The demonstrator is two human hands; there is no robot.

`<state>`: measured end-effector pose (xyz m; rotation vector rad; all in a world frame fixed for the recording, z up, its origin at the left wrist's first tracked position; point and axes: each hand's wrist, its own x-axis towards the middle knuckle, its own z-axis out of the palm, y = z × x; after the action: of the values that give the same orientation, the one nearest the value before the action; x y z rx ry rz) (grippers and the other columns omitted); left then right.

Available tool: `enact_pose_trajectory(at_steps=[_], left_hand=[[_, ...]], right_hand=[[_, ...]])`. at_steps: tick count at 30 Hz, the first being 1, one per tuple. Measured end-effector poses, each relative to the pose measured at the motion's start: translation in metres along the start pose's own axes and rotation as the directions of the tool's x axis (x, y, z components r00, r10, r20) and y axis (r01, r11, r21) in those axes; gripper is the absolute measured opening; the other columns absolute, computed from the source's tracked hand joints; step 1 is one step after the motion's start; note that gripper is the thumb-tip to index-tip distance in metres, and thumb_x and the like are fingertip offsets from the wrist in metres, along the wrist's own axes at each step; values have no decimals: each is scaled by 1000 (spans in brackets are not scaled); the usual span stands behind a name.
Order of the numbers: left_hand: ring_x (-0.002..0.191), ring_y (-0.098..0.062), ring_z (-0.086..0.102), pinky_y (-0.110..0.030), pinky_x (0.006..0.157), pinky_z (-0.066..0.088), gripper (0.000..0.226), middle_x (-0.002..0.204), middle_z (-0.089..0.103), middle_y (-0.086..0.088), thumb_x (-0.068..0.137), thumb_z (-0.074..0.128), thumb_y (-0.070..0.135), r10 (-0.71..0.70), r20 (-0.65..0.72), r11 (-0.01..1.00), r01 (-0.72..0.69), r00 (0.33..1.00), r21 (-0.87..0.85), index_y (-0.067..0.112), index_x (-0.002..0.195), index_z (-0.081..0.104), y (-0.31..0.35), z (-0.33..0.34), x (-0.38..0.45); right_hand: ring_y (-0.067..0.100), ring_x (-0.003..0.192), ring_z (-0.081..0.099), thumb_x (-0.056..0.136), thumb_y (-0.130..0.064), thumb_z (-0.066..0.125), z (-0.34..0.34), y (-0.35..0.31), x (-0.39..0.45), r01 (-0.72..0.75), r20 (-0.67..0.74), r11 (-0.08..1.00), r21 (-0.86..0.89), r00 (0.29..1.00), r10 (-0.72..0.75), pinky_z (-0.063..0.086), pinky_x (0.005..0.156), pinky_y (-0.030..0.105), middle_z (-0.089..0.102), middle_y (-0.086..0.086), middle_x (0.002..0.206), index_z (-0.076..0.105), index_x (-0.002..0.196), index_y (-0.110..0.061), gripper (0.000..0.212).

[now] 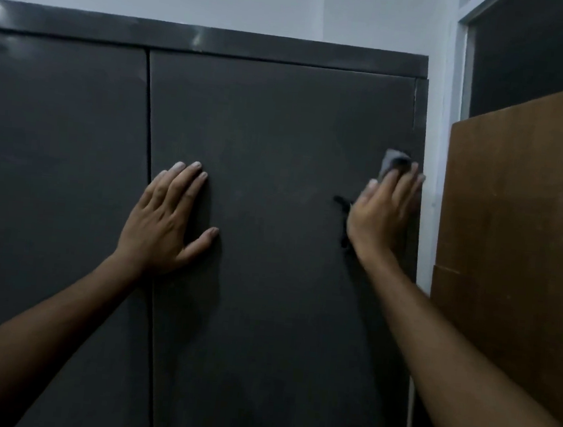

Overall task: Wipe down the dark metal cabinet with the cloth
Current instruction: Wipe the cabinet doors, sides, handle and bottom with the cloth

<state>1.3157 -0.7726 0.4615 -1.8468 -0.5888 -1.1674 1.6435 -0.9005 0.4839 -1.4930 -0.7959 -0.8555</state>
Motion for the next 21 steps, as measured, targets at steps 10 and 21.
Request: enact_pose_trajectory(at_steps=[10,21], left_hand=[[162,-30,15,-47,132,12,90,172,23,-15,98,45,63,-21,-40,1000,21,999,-11,3,163,27,-2,7,-2],[153,-35,34,-46,124,25,66,164,39,-16,104,36,39,-192,-121,969,168,974,-182,0,156,41,-1,-5,0]], right_hand=[[39,154,20,102,-20,44,-1,32,-62,546,192,835,-70,829,-526,21,122,62,26,21,164,55,139,2,44],[35,154,23,104,-25,45,40,-107,-97,845,171,532,60,516,-839,22,121,60,33,12,164,58,140,-11,41]])
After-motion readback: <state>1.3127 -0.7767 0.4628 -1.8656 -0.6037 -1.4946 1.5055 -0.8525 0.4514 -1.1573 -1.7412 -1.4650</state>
